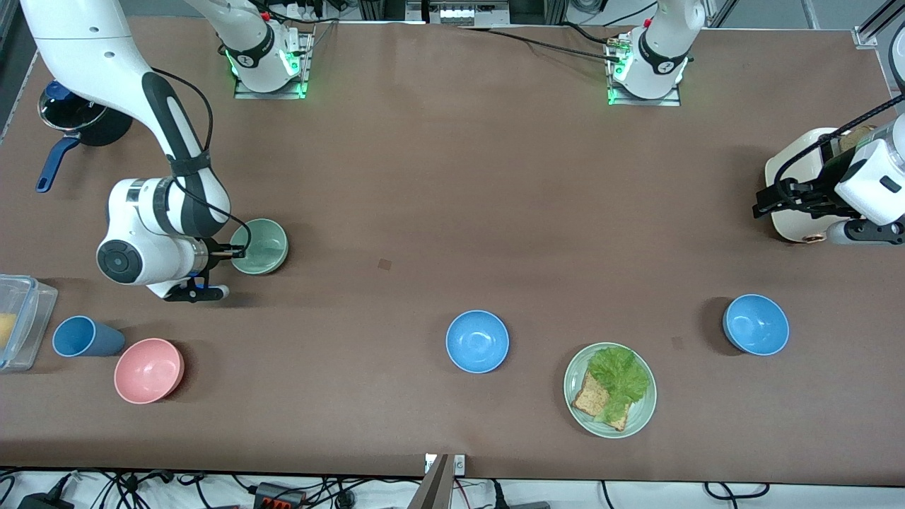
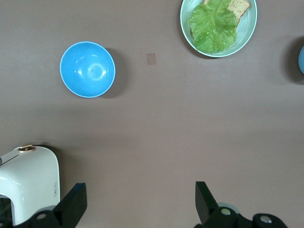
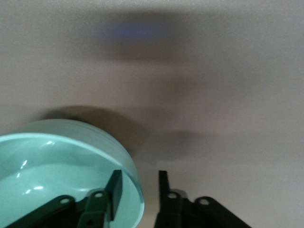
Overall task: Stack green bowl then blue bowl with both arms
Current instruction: 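Carry the green bowl to mid-table while the left gripper reaches the blue bowl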
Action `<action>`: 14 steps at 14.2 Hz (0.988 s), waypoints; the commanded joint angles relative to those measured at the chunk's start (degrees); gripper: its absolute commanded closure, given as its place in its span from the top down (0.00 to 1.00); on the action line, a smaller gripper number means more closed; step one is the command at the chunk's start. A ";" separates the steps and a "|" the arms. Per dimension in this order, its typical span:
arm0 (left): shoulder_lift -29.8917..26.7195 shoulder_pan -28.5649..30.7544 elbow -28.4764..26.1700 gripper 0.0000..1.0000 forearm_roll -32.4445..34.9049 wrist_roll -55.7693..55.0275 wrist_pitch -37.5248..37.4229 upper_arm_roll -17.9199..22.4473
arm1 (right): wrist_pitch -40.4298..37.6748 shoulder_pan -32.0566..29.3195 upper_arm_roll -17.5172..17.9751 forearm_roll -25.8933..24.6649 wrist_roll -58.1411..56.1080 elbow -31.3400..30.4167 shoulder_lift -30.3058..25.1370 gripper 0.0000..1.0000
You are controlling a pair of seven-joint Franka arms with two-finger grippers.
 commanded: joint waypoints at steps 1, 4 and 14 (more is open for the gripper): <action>0.90 0.25 2.03 1.00 -1.36 -0.11 -1.31 -0.13 | 0.04 0.36 0.20 2.28 0.95 0.61 0.20 0.00; 0.90 0.07 1.95 1.00 -1.44 -0.11 -1.39 -0.13 | -1.02 3.07 0.20 4.39 0.78 3.68 -0.33 0.00; 15.90 4.46 7.47 1.00 -0.57 1.99 2.46 0.49 | -4.56 26.44 2.93 17.14 20.17 15.55 2.73 0.00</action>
